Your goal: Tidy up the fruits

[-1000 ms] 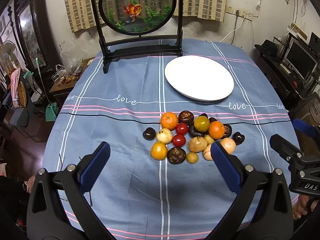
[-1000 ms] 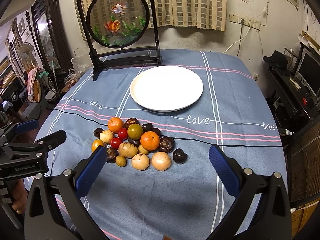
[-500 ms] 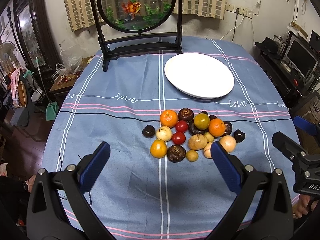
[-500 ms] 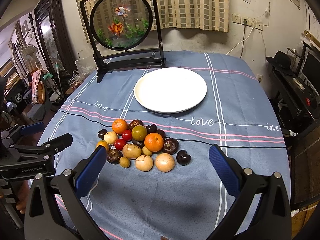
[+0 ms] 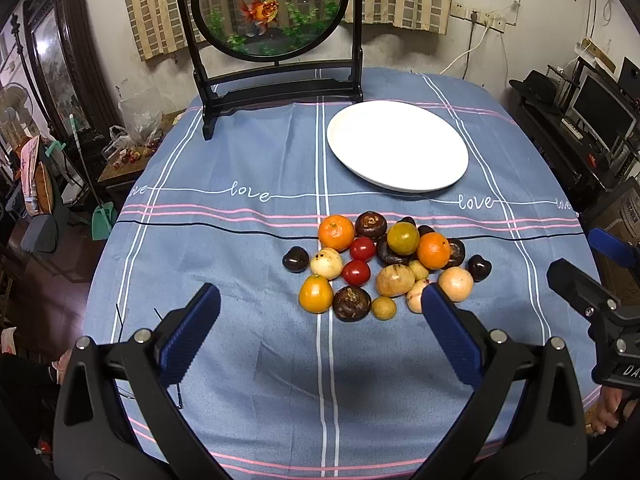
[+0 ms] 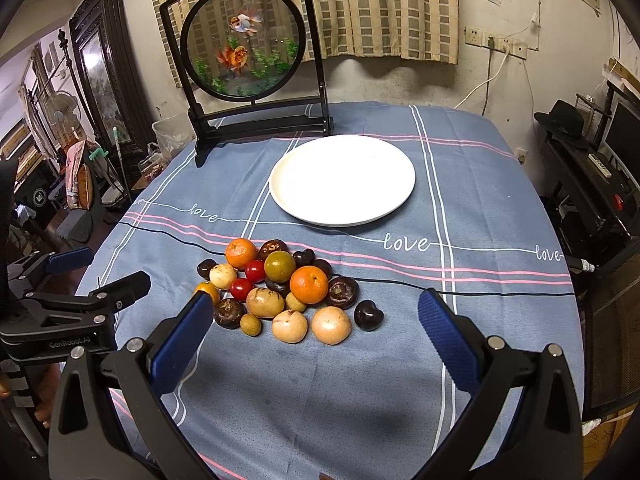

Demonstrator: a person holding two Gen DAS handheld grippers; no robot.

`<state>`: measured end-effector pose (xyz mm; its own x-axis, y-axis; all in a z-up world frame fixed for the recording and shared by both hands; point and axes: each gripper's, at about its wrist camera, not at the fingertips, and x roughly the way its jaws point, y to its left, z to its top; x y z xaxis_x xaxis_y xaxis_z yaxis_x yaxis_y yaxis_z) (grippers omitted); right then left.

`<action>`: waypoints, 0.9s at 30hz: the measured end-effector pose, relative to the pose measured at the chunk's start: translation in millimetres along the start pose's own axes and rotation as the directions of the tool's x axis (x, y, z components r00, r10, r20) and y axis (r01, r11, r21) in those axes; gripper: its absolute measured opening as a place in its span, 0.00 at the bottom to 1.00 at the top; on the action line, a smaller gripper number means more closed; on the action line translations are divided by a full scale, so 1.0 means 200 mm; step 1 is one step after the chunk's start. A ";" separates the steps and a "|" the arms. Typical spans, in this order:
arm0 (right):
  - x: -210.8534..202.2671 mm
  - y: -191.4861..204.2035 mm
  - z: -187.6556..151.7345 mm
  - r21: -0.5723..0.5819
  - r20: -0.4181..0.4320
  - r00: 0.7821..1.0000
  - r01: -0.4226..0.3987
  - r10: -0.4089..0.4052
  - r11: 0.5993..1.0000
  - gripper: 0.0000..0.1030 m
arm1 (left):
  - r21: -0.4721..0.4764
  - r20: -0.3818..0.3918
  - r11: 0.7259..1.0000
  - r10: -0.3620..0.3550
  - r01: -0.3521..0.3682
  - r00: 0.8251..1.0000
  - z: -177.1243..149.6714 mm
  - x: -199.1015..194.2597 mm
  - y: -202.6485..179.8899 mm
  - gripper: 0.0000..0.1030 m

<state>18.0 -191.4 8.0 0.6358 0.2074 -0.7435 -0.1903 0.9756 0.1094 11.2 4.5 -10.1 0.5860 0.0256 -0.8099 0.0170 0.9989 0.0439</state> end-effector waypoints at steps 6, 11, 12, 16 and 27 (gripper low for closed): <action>0.01 0.01 0.00 -0.006 -0.005 1.000 -0.004 0.004 1.000 0.99 | 0.000 -0.001 1.000 -0.002 0.002 1.000 0.00 0.01 0.00 0.98; 0.01 0.01 0.00 -0.001 -0.002 1.000 -0.007 0.007 1.000 0.99 | 0.000 -0.009 1.000 -0.006 0.006 1.000 -0.01 0.01 0.00 0.98; 0.01 0.00 0.00 0.001 -0.002 1.000 -0.008 0.008 1.000 0.99 | 0.001 -0.010 1.000 -0.006 0.006 1.000 -0.01 0.01 0.00 0.98; 0.01 0.00 0.00 0.002 -0.002 1.000 -0.009 0.009 1.000 0.99 | 0.002 -0.011 1.000 -0.006 0.006 1.000 -0.01 0.01 0.00 0.98; 0.02 0.00 -0.01 -0.002 -0.005 1.000 -0.014 0.014 1.000 0.99 | 0.005 -0.011 1.000 0.001 -0.001 1.000 -0.01 0.01 -0.01 0.98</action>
<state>19.2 -191.2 4.1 0.6291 0.2204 -0.7454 -0.2002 0.9725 0.1186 11.1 3.5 -12.9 0.5768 0.0272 -0.8164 0.0206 0.9986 0.0478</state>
